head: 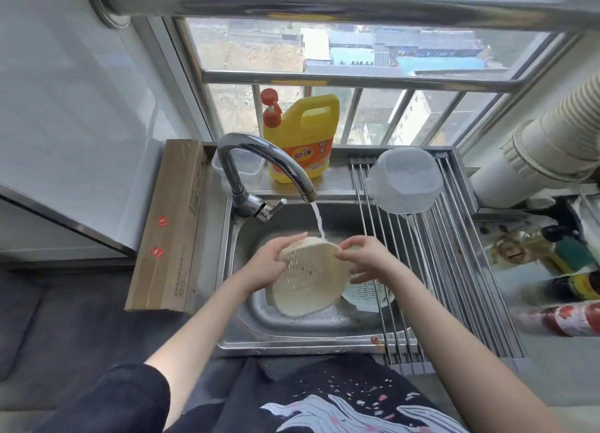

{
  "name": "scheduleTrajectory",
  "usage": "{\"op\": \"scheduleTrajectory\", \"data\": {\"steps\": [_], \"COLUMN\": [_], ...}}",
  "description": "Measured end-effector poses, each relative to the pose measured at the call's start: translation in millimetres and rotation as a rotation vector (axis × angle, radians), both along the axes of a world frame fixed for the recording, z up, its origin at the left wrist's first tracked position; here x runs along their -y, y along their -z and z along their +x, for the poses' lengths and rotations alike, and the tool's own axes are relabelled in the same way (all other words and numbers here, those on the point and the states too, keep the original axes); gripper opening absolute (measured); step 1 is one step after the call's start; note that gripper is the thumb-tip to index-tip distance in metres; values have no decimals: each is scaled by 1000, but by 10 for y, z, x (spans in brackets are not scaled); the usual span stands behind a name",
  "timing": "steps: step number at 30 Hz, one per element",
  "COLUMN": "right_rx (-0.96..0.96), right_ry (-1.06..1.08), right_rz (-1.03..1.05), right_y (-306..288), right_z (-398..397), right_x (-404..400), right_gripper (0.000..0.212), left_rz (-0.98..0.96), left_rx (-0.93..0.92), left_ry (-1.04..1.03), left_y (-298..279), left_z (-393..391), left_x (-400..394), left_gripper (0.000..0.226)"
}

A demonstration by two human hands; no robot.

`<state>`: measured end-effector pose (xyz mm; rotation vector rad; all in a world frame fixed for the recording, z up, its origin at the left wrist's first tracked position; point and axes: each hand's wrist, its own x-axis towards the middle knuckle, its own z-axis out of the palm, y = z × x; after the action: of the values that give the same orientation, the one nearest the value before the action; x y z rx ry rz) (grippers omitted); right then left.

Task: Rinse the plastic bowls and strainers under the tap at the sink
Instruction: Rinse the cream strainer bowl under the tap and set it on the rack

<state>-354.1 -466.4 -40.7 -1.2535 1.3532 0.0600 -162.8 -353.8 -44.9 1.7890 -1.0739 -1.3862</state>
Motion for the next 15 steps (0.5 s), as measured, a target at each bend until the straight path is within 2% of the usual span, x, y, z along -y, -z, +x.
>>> {"op": "scheduleTrajectory", "data": {"steps": [2,4,6,8,10,11,13,14,15], "right_rx": [8,-38,-25,60,139,199,289,295,286], "right_ry": [21,-10,68,246,371,409,445,438,413], "right_rz": [-80,-298,-473,-526,-499,-464,-434,-459,-489], "right_y": [74,127,161,158,119,114,111,124,157], "right_z": [0,-12,-59,-107,-139,-152,-178,-189,-200], "right_x": [-93,-164,-210,-209,-191,-182,-187,-197,-212], "right_gripper": [36,43,41,41,43,44,50,52,54], "left_rz": [-86,-117,-105,-6,181,308,437,404,355], "left_rx": [31,52,63,47,14,-67,-478,-708,-865], "left_ry": [33,43,25,2,-39,-101,-306,-411,-499], "left_y": [0,-27,-21,-13,1,-26,-57,-69,-90], "left_z": [-62,-103,-110,-74,-32,-27,-15,-2,9], "left_x": [52,100,157,207,220,206,200,195,216], "left_gripper": [79,83,90,90,75,62,46,46,49]}}
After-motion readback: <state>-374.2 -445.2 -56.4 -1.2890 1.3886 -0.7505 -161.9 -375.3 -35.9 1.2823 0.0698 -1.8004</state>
